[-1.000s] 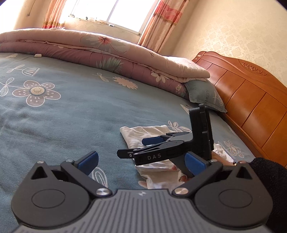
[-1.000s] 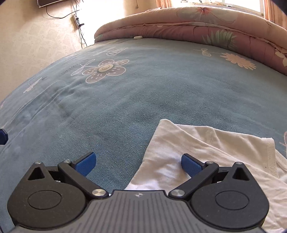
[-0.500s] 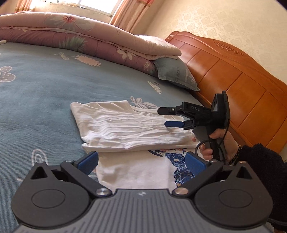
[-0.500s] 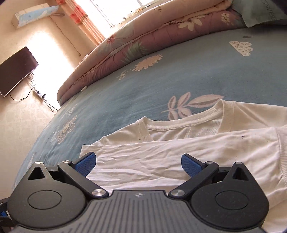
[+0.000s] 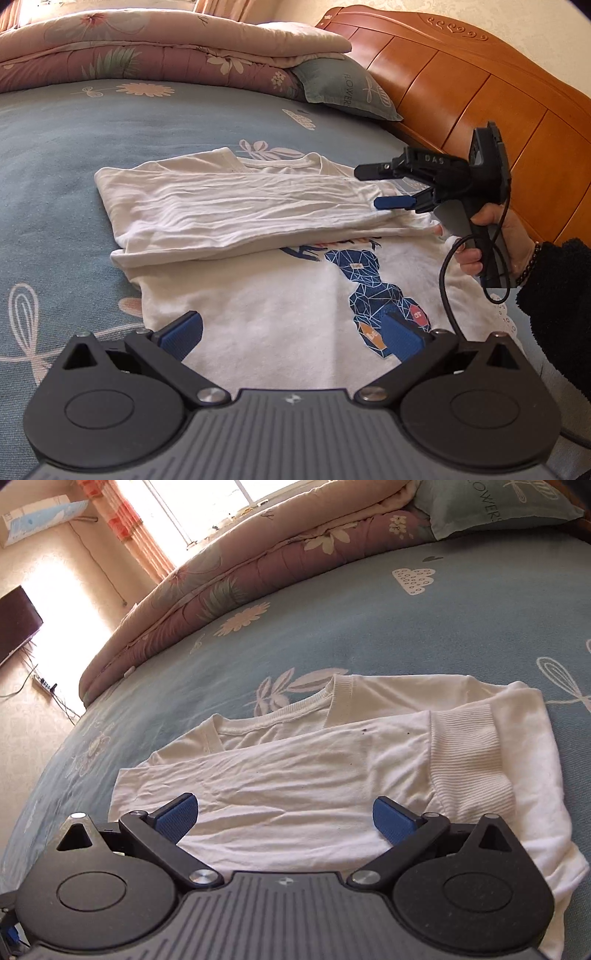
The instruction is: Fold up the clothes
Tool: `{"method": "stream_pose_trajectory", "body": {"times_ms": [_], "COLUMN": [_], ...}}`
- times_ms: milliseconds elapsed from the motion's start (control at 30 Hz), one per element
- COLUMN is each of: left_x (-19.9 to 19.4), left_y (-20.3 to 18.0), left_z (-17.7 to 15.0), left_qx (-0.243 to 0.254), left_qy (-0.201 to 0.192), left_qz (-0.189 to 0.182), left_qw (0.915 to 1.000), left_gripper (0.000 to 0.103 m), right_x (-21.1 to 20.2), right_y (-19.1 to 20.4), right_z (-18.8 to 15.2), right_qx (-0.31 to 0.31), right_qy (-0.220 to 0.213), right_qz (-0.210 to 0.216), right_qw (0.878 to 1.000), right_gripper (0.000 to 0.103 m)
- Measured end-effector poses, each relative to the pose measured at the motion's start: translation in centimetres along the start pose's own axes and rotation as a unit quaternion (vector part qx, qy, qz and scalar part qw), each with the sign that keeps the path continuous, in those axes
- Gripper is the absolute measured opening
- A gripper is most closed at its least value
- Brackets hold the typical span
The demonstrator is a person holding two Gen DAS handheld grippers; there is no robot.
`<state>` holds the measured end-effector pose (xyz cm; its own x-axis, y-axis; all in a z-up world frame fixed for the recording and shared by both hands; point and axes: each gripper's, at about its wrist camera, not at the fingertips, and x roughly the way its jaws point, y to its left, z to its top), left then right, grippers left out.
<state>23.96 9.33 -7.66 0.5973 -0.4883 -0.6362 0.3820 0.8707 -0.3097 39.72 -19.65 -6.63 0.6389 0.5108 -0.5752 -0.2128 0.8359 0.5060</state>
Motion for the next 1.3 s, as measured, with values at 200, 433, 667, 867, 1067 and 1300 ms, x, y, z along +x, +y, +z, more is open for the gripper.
{"method": "stream_pose_trajectory", "body": {"times_ms": [200,433,667,867,1067,1300], "left_x": [0.1,-2.2,-2.9,-3.8,-5.0,-5.3], "left_y": [0.0,2.9,3.3,2.6,3.5,3.4], "left_z": [0.0,1.2,1.4,1.7,1.6,1.7], "left_qx": [0.002,-0.052,-0.064,-0.053,-0.063,-0.059], "left_qy": [0.003,-0.028,-0.023,-0.034,-0.031,-0.038], "left_qz": [0.011,0.039,0.050,0.041,0.050,0.032], "left_qw": [0.9999,0.9975,0.9964,0.9972,0.9963,0.9970], "left_gripper": [0.102,0.102,0.102,0.102,0.102,0.102], "right_x": [-0.8,-3.6,-1.8,-2.7,-0.5,3.3], "right_y": [0.5,7.1,14.7,17.8,23.1,26.3], "right_z": [-1.7,-5.9,-12.2,-15.8,-17.2,-18.7], "right_qx": [-0.019,-0.083,-0.176,-0.209,-0.270,-0.273], "right_qy": [0.021,0.061,0.133,0.148,0.137,0.187], "right_qz": [-0.034,0.078,0.109,0.116,0.149,0.191], "right_qw": [0.999,0.992,0.969,0.960,0.941,0.924], "right_gripper": [0.103,0.103,0.103,0.103,0.103,0.103]}}
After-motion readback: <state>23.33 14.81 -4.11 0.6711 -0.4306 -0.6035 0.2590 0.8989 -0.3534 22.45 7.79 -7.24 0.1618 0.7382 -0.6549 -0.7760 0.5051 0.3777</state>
